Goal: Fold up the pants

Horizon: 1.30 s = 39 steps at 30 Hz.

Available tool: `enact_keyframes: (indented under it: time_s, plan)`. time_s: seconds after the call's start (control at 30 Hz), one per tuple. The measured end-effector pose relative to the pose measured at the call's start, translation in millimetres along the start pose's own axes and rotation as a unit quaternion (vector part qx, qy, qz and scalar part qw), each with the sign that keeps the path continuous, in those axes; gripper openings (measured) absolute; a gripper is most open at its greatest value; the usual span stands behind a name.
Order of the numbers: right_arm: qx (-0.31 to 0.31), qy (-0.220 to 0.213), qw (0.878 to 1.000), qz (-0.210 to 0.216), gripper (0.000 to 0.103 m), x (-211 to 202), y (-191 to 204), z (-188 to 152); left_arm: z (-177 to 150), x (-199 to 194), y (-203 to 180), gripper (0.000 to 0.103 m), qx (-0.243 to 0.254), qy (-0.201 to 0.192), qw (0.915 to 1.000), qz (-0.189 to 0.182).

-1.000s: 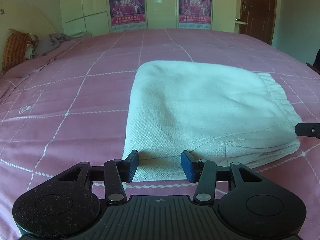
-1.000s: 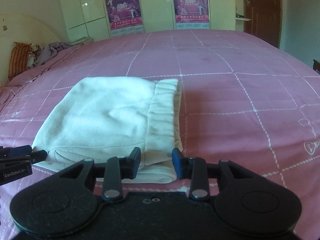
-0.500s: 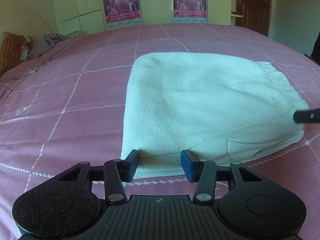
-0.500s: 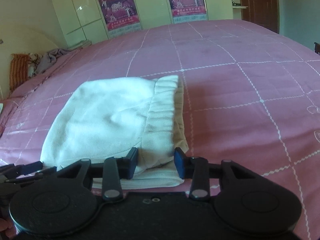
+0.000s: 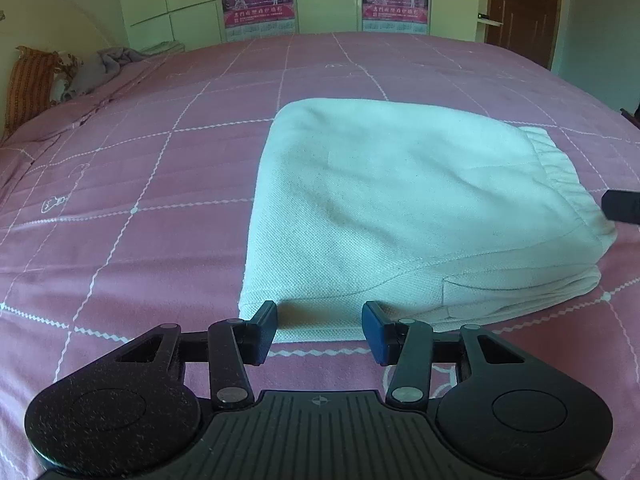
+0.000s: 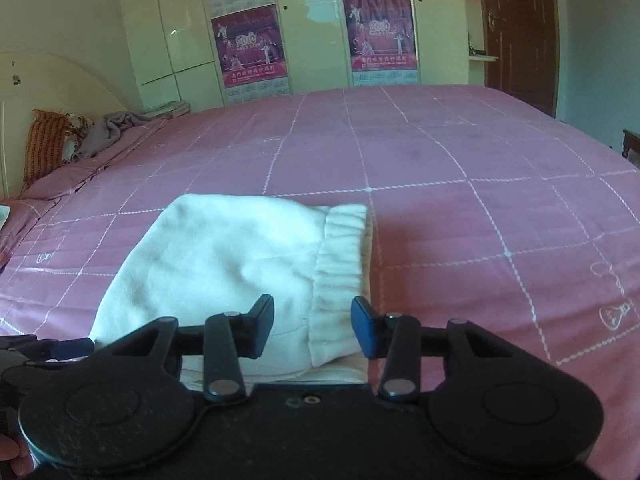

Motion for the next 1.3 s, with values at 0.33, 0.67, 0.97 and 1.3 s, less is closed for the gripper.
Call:
enact_keyframes:
  time_s: [0.33, 0.67, 0.97, 1.3]
  plan:
    - [0.020, 0.056, 0.998, -0.007, 0.051, 0, 0, -22, 7, -41, -6, 0.071, -0.023, 0.004, 0.9997, -0.006]
    - [0.009, 0.004, 0.999, 0.030, 0.066, -92, 16, -13, 25, -142, -14, 0.103, -0.001, -0.061, 0.9981, 0.007]
    - [0.053, -0.026, 0.997, 0.046, 0.076, -167, 8, -17, 12, -222, -12, 0.103, -0.042, -0.058, 0.9972, -0.021]
    - [0.054, -0.051, 0.995, 0.073, 0.079, -224, 33, -23, 4, -280, 6, 0.103, -0.030, -0.116, 0.9922, 0.034]
Point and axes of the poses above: each gripper's, at about its wrist camera, not at the fingertips, and x roughly the way its jaws point, y to its left, z to its top, the point moved 10 cm from there along x, roughly the way its jaws point, and after that the axes turned 5 degrees about -y, right-handed, at the moved point
